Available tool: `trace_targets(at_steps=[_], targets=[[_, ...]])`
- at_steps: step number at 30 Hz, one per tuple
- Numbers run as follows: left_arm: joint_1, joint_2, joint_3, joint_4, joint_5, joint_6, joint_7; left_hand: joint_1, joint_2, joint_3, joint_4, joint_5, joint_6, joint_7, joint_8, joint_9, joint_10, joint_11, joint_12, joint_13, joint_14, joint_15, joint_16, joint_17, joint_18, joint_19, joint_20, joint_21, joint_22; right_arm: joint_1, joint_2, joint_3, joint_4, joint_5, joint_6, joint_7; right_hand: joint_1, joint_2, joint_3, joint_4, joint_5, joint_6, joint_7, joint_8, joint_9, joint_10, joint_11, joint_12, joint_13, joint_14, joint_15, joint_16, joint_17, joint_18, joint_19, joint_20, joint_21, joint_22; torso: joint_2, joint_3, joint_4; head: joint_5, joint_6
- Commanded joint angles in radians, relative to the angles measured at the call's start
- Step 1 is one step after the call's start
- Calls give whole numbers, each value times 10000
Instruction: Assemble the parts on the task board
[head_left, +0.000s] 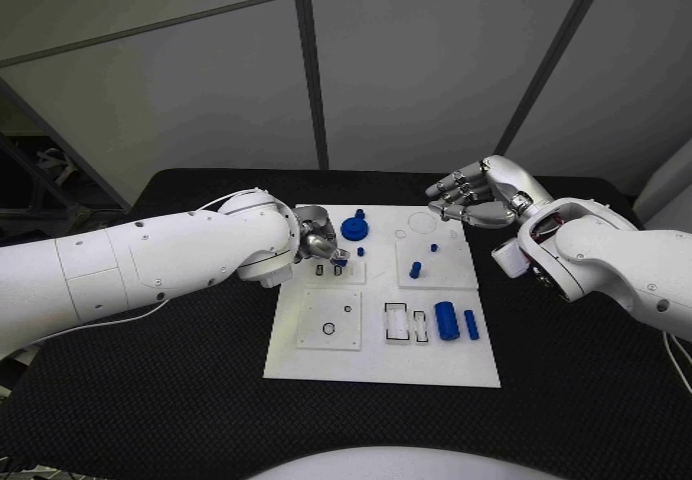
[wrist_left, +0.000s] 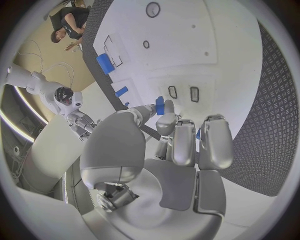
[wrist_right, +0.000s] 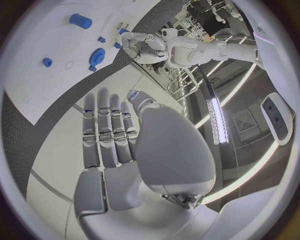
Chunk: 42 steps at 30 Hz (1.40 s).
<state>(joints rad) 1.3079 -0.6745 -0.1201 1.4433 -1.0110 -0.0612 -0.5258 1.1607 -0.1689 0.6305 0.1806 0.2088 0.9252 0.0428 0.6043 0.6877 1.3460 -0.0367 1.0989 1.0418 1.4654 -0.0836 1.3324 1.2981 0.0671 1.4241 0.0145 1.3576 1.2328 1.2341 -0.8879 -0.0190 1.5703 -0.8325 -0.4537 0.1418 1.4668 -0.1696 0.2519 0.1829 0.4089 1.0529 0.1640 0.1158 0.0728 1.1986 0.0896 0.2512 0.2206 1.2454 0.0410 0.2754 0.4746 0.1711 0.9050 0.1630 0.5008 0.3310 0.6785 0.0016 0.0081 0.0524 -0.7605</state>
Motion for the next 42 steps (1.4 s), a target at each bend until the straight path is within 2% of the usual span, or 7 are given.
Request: trace_targets(at_steps=[1, 9, 22, 32, 42], targets=[[3, -2, 1, -28, -402, 310, -87, -82, 52, 1631, -1597, 44, -73, -36, 72, 23, 48, 9, 2, -17, 391, -98, -21, 11, 32, 82, 21, 65, 20, 19, 5, 8, 4, -49, 23, 45, -121, -21, 10, -43, 65, -31, 50, -48, -7, -11, 33, -47, -13, 66, 20, -37, 13, 103, 51, 19, -63, -17, 3, 8, 9, 5, -18], [-1, 21, 1, -102, -598, 754, -121, -122, 38, 1649, -1630, 46, -86, -39, 101, 51, 62, 7, 33, 7, 390, -99, -24, 10, 28, 89, 20, 78, 43, 19, 22, 7, 1, -50, 40, 42, -121, -21, 10, -43, 65, -31, 50, -48, -7, -11, 33, -47, -13, 66, 20, -37, 13, 103, 51, 19, -63, -17, 3, 6, 3, 3, -28], [-8, 266, -9, -355, -818, 982, -135, -161, 26, 1667, -1662, 45, -96, -44, 136, 81, 60, 4, 36, 0, 390, -100, -27, 8, 24, 95, 21, 89, 64, 19, 49, 7, 4, -50, 80, 51, -132, -14, 12, -39, 69, -33, 52, -51, -6, -13, 36, -51, -19, 65, 23, -48, 14, 103, 51, 21, -72, -22, 10, 7, 4, 10, -39], [-13, 339, -92, -404, -869, 1191, -148, -192, 14, 1676, -1681, 35, -108, -47, 158, 101, 52, 4, 32, -12, 388, -99, -33, 3, 28, 86, 21, 78, 49, 18, 50, 7, 25, -50, 126, 45, -132, -14, 12, -39, 69, -33, 52, -51, -6, -13, 36, -51, -19, 65, 23, -48, 14, 103, 51, 21, -72, -22, 8, 14, 14, 9, -59], [-12, 300, -115, -415, -997, 1527, -165, -203, 11, 1681, -1692, 29, -117, -48, 167, 110, 44, 3, 19, -30, 388, -100, -35, 2, 25, 90, 21, 86, 63, 18, 32, 7, 30, -50, 151, 36, -141, -3, 17, -36, 77, -36, 54, -54, -6, -17, 40, -58, -27, 64, 26, -62, 16, 102, 52, 24, -85, -28, 0, 9, 16, 23, -91]])
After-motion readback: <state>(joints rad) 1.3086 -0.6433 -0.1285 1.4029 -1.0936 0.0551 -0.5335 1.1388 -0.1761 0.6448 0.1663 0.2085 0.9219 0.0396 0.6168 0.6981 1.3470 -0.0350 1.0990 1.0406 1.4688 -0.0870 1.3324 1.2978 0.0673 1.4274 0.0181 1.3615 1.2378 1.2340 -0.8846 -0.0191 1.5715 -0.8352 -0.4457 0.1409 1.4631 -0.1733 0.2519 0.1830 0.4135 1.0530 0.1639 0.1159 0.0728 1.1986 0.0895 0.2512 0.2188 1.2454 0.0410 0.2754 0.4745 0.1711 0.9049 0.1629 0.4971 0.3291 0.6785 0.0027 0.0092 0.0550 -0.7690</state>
